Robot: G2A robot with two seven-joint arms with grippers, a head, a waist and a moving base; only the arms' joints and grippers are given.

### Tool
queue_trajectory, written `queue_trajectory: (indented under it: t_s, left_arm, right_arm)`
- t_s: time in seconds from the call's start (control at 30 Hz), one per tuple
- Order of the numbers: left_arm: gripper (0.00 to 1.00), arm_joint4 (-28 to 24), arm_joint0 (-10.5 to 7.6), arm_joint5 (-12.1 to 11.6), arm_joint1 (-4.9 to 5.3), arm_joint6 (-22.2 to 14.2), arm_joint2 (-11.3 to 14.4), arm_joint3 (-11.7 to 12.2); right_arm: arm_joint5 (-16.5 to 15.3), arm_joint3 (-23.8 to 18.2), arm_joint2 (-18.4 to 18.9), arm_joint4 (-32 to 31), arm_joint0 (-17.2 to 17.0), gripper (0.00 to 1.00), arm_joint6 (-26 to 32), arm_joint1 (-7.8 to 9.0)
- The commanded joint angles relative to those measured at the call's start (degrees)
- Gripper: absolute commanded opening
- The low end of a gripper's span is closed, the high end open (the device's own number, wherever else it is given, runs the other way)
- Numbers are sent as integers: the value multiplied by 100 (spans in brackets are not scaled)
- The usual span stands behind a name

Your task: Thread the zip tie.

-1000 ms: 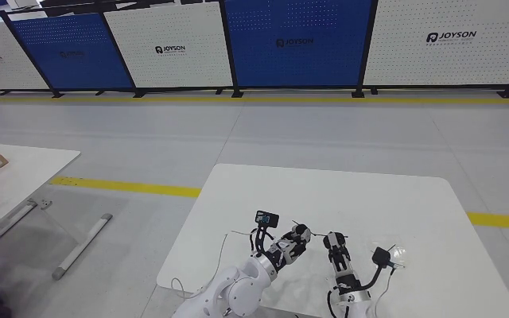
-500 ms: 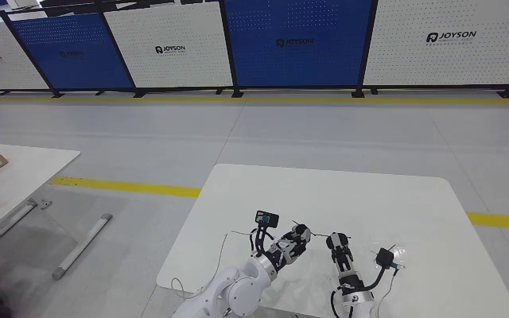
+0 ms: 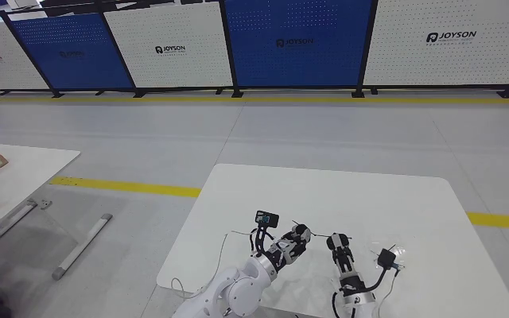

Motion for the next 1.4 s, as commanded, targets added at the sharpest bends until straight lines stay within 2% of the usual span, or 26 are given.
queue_trajectory:
  t_s: [0.0, 0.2, 0.5, 1.0, 1.37]
  left_arm:
    - [0, 0, 0, 0, 0, 0, 0, 0]
    - [0, 0, 0, 0, 0, 0, 0, 0]
    - [0, 0, 0, 0, 0, 0, 0, 0]
    - [0, 0, 0, 0, 0, 0, 0, 0]
    - [0, 0, 0, 0, 0, 0, 0, 0]
  right_arm:
    - [-13, 1, 20, 2, -12, 0, 34, -3]
    - [-39, -31, 61, 8, -32, 0, 74, -18]
    - [103, 6, 4, -110, 35, 0, 80, -69]
    - [-42, -106, 181, -170, -166, 0, 37, -82]
    - [51, -31, 129, -205, -71, 0, 95, -134]
